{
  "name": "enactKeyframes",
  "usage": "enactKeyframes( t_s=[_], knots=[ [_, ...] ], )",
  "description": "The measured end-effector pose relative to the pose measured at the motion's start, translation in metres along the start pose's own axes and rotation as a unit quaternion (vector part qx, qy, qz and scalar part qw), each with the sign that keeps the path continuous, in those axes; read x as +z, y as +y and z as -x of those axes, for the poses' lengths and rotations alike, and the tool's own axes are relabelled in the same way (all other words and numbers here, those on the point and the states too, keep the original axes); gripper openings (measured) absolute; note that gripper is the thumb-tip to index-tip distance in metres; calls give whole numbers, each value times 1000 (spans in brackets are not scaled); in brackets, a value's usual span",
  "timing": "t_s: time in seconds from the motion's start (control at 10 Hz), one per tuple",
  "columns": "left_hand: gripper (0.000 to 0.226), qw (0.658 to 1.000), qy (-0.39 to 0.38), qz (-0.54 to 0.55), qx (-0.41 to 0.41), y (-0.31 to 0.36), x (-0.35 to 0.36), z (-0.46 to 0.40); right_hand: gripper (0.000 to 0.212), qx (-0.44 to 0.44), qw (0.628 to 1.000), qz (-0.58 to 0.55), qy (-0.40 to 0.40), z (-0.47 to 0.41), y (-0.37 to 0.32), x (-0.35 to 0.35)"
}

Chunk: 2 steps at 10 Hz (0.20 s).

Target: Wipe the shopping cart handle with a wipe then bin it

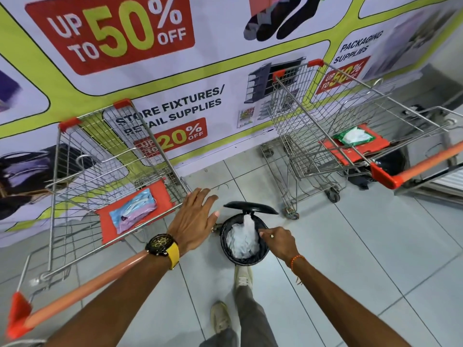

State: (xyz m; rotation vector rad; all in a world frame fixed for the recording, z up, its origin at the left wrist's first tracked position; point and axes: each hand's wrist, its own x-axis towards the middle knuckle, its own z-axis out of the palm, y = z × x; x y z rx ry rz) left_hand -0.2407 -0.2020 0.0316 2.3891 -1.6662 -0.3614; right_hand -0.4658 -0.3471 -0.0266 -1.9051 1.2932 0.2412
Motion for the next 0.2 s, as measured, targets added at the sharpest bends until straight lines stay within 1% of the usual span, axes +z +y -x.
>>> enactKeyframes(
  t_s=[0.2],
  knots=[
    [47, 1000, -3, -2, -3, 2, 0, -1, 26, -17, 1000, 9, 5, 3, 2, -2]
  ],
)
